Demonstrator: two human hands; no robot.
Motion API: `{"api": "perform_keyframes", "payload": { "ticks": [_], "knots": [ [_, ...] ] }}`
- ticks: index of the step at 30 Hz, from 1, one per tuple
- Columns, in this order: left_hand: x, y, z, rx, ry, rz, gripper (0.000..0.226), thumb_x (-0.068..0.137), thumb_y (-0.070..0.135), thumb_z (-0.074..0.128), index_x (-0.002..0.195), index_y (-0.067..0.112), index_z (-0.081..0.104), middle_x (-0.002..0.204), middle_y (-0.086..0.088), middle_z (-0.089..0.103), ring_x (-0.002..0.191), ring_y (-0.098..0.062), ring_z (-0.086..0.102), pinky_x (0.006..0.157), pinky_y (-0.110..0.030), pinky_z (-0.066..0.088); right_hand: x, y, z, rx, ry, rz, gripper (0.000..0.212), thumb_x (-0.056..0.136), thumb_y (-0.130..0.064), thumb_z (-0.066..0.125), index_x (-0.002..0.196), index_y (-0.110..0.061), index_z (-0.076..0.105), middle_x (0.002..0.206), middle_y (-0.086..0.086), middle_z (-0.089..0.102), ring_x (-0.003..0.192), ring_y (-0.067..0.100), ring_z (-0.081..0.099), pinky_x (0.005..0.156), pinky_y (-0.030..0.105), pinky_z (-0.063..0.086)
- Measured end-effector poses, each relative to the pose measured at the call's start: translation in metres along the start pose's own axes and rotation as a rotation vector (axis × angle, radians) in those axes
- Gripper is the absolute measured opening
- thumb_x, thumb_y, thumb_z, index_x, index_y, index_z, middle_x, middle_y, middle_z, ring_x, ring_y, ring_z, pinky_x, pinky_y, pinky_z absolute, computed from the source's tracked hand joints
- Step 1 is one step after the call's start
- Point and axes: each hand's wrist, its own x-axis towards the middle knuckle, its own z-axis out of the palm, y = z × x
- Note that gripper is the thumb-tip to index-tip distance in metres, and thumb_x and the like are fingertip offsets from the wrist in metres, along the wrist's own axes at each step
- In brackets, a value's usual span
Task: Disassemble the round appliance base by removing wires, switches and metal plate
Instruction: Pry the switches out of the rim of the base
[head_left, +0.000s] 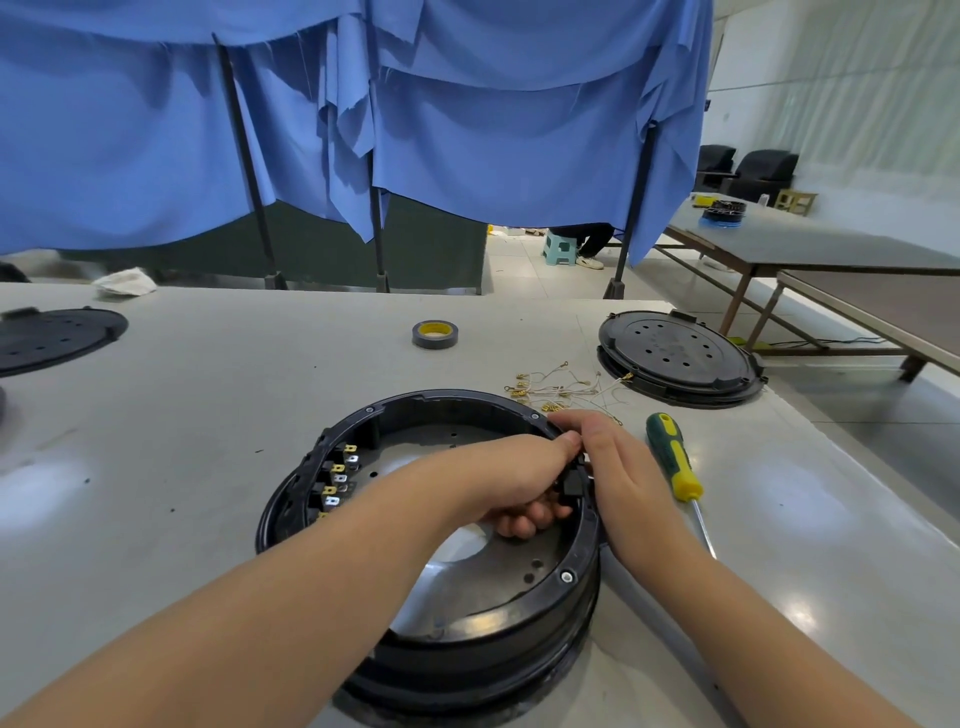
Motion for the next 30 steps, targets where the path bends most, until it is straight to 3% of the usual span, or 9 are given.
{"api": "perform_keyframes", "payload": {
  "ticks": [6, 11, 16, 21, 30],
  "knots": [
    [0.0022, 0.0010, -0.0026, 0.192, 0.220, 0.113, 0.063, 0.099, 0.051, 0.029, 0.058, 0.008, 0.050, 0.029, 0.002, 0.047, 0.021, -0.011, 0.042, 0.030, -0.010, 0.032, -0.0004, -0.0006, -0.0006, -0.020, -0.013, -0.005, 0.033, 0.092, -0.036, 0.031, 0.099, -0.036, 0.063, 0.102, -0.014, 0.067, 0.102, -0.001, 0.059, 0.087, 0.015, 0.044],
    [0.0023, -0.0018, -0.0060, 0.213, 0.177, 0.145, 0.058, 0.095, 0.060, 0.038, 0.068, 0.011, 0.055, 0.037, 0.004, 0.052, 0.028, -0.010, 0.046, 0.033, -0.013, 0.032, -0.0007, -0.0020, -0.0012, -0.031, -0.019, -0.002, 0.033, 0.092, -0.036, 0.030, 0.097, -0.038, 0.062, 0.102, -0.013, 0.067, 0.102, 0.001, 0.059, 0.089, 0.021, 0.045],
    [0.0026, 0.0006, -0.0075, 0.103, 0.164, 0.075, 0.045, 0.090, 0.054, 0.051, 0.063, 0.017, 0.048, 0.036, 0.006, 0.044, 0.029, -0.008, 0.038, 0.039, -0.015, 0.025, -0.0016, -0.0033, -0.0018, -0.023, -0.019, 0.006, 0.034, 0.091, -0.038, 0.029, 0.097, -0.037, 0.062, 0.103, -0.011, 0.067, 0.104, 0.005, 0.059, 0.093, 0.029, 0.047],
    [0.0026, 0.0016, -0.0064, -0.002, 0.149, 0.075, 0.042, 0.088, 0.047, 0.052, 0.057, 0.024, 0.037, 0.040, 0.006, 0.037, 0.031, -0.009, 0.028, 0.039, -0.016, 0.019, -0.0008, -0.0035, -0.0013, -0.022, -0.024, 0.012, 0.035, 0.091, -0.039, 0.029, 0.100, -0.033, 0.063, 0.106, -0.007, 0.067, 0.106, 0.007, 0.059, 0.096, 0.032, 0.046],
    [0.0041, 0.0011, -0.0074, -0.017, 0.114, 0.102, 0.042, 0.087, 0.047, 0.050, 0.055, 0.024, 0.037, 0.041, 0.006, 0.035, 0.033, -0.010, 0.027, 0.040, -0.017, 0.019, -0.0005, -0.0025, -0.0017, -0.026, -0.022, 0.001, 0.035, 0.091, -0.036, 0.030, 0.100, -0.033, 0.063, 0.104, -0.008, 0.067, 0.105, 0.008, 0.060, 0.094, 0.031, 0.047]
  ]
}}
